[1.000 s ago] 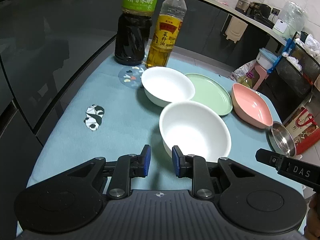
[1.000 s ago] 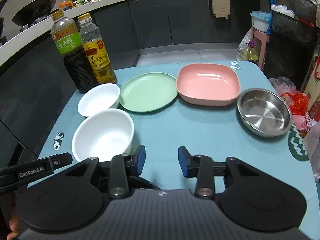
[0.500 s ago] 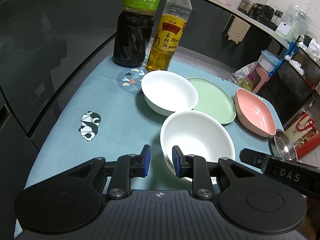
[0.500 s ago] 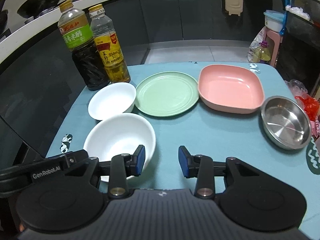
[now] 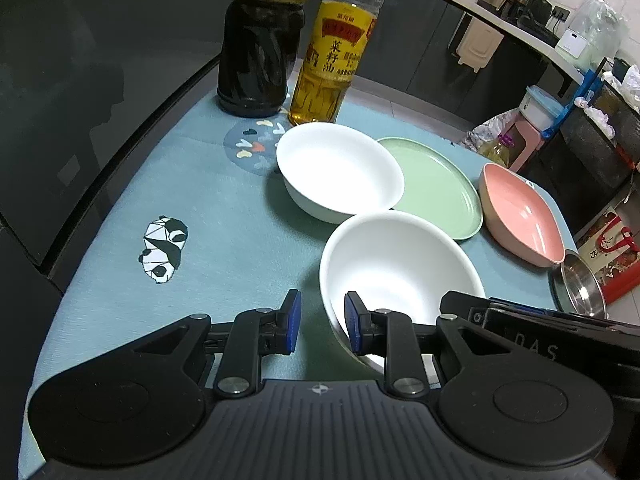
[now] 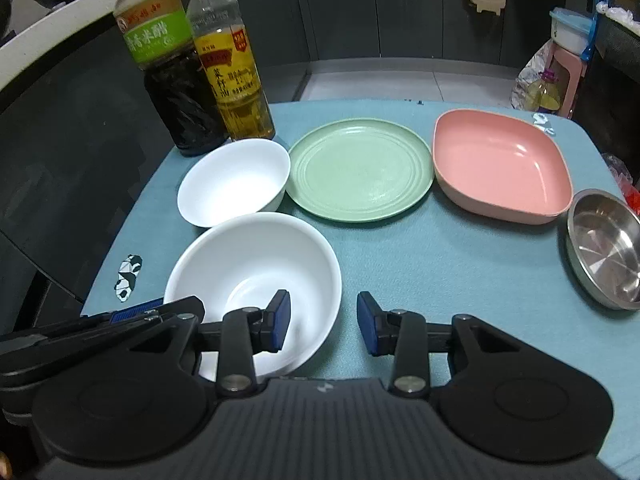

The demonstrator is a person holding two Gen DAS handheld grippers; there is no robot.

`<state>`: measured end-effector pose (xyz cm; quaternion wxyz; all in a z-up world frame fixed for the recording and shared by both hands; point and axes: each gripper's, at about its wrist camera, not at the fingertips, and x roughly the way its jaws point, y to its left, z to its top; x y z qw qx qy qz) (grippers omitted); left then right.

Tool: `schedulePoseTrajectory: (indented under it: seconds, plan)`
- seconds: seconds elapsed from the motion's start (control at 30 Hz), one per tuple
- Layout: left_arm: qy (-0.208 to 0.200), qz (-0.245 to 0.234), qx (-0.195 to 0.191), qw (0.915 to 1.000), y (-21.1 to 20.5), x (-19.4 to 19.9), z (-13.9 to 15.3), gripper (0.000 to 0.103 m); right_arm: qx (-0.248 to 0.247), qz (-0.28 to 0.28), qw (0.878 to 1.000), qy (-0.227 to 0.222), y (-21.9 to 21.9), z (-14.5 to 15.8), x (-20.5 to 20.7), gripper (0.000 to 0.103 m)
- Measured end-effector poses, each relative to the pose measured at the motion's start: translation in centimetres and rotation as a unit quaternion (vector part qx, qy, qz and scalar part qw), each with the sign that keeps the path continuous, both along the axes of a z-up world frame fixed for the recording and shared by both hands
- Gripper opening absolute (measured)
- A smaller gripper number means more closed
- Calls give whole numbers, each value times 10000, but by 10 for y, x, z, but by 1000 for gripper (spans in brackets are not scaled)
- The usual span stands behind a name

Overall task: Organize plates and bowls
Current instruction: 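Close both grippers on the rim of the large white bowl, then carry the large white bowl with both grippers and lower it into the black bowl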

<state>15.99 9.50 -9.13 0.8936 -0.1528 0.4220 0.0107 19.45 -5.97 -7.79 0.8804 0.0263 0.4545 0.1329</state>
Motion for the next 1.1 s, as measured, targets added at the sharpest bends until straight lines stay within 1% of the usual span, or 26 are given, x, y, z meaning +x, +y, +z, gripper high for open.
schedulePoseTrajectory:
  seconds: [0.2, 0.47, 0.53, 0.57, 0.6, 0.63, 0.67, 0.77, 1.1]
  plan:
    - [68, -19, -34, 10000, 2, 7, -5, 22, -45, 14, 9999, 131, 3, -8, 6, 29]
    - [58, -87, -20, 9999, 0, 10, -9, 22, -78, 102, 9998, 164, 10, -16, 12, 29]
    - [52, -109, -9, 9999, -1, 9, -10, 21, -77, 150, 9997, 170, 11, -18, 13, 26]
    - [34, -141, -12, 9999, -1, 9, -10, 21, -65, 180, 9997, 165, 11, -19, 13, 22]
    - [-1, -174, -3, 9998, -2, 8, -10, 19, -59, 195, 9997, 148, 12, -19, 13, 18]
    - [-66, -232, 14, 9997, -3, 7, -8, 17, -69, 197, 9997, 116, 12, -18, 12, 16]
    - [-127, -262, 69, 9996, -5, 5, -6, 17, -69, 216, 9997, 66, 12, -17, 11, 15]
    - [-256, -260, 229, 9991, -10, 0, -1, 17, -68, 229, 9997, -47, 12, -13, 8, 14]
    - [-428, -255, 258, 9984, -14, -12, 14, 17, -11, 190, 9992, -345, 8, 3, -9, 15]
